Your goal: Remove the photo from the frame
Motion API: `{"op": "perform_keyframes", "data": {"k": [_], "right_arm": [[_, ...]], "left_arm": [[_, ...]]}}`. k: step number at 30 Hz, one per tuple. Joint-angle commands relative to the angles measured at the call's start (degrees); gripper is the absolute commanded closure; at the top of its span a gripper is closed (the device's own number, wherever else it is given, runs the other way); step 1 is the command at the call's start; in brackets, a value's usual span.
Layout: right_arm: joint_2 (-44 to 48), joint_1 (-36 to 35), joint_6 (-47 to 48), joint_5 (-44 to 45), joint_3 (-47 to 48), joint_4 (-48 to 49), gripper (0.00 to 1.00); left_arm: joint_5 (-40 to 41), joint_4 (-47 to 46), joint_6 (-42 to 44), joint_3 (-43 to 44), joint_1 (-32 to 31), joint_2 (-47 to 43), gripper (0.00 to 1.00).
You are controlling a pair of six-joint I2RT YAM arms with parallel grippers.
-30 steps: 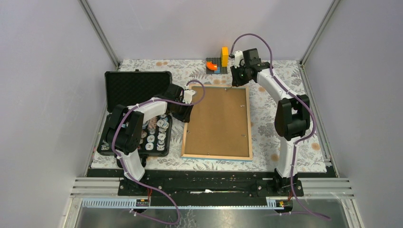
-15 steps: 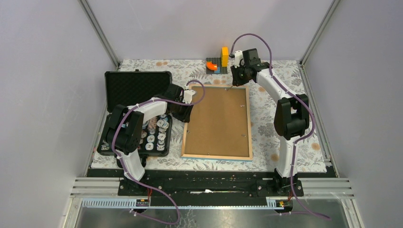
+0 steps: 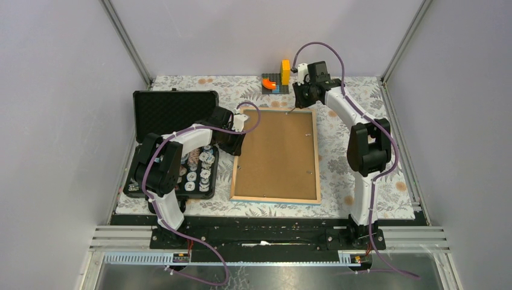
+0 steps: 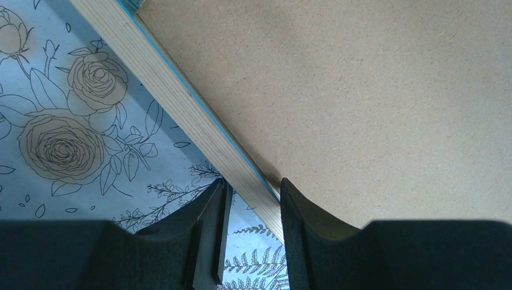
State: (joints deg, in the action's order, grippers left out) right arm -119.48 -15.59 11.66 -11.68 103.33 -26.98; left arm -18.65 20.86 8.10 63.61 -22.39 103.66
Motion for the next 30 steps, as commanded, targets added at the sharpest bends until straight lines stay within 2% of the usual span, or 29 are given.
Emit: {"op": "perform_keyframes", "data": {"k": [1,18,30], "right_arm": [[-1.5,0.15,-0.91,-1.76,3.39,1.02,1.0],[-3.26,-0.31,-1.11,-7.25,4.93,-1.51,1.0],[-3.05,-0.7,-0.17,-8.0,4.71,-3.08,1.0]], "left_arm": [[-1.84,0.05,1.12,1.55,-0.06,1.0,0.61],[-2.03,0.23,1.13,1.7,-0.11,1.28,0.61],[-1.97,0.39,1.05,1.87,-0.11,1.26,0.61]]}}
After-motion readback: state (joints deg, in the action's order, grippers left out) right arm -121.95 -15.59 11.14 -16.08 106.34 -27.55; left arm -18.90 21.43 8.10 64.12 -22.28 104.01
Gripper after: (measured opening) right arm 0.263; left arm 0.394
